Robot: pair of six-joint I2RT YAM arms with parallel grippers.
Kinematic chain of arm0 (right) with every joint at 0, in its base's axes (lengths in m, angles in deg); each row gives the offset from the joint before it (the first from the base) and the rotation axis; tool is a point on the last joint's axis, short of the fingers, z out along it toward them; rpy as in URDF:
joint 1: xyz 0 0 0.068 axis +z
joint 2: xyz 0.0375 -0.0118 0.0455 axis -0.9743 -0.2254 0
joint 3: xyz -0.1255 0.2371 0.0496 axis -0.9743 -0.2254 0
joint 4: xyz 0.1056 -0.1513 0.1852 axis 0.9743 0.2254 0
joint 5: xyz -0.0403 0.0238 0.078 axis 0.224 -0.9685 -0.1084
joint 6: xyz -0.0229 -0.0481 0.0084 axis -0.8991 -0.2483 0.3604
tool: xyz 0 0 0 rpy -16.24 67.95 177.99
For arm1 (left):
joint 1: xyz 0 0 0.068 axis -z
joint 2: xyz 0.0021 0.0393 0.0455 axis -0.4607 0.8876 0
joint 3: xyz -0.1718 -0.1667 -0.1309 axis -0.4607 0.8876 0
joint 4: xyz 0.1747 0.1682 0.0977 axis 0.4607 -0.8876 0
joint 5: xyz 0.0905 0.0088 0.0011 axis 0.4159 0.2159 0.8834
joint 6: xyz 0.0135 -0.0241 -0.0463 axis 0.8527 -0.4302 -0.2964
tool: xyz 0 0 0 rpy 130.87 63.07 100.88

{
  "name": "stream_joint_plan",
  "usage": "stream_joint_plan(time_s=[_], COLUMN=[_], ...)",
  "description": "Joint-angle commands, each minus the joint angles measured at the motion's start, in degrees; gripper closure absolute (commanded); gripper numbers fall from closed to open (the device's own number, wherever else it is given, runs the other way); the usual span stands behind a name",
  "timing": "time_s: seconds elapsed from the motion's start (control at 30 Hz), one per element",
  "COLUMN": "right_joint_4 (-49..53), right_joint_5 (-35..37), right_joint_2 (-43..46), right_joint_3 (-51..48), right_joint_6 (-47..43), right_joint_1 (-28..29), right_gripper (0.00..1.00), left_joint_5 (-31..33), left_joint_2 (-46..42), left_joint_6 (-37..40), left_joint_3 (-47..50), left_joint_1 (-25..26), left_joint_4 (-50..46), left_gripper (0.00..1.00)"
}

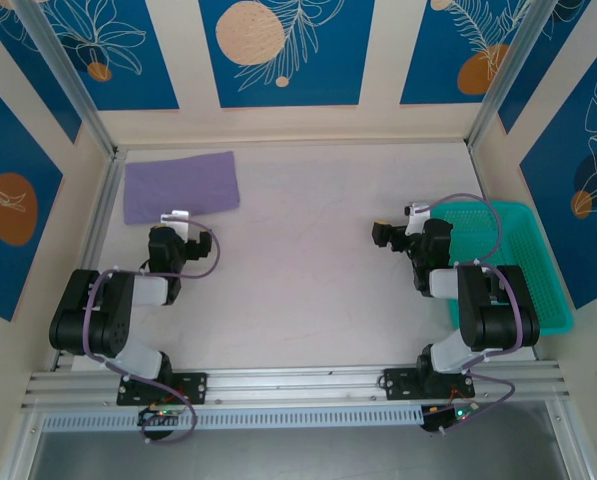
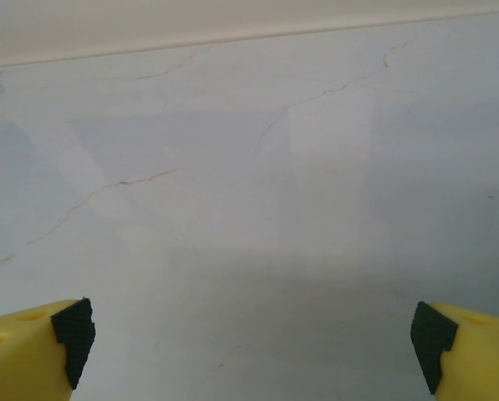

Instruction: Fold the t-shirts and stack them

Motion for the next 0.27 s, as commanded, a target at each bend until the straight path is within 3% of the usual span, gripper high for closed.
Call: stream_joint_plan(time_s=[0.0,0.23], right_joint_4=[-0.5,-0.4], right_joint_5=[0.9,-0.1], right_joint_2=[-0.1,-0.2], right_joint_3=[0.2,0.2], right_joint_6=[-0.8,-0.5], right_joint_1=[0.1,-0.5], right_gripper=[0.01,0.01], left_joint_5=[-1.7,-2.0], left_joint_2=[0.4,-0.1], left_joint_6=[-0.2,0.0], left_joint_3=[-0.3,0.4], left_joint_1=[-0.6,-0.7], left_joint_4=[1.0,1.9], left_gripper=[0.0,0.0])
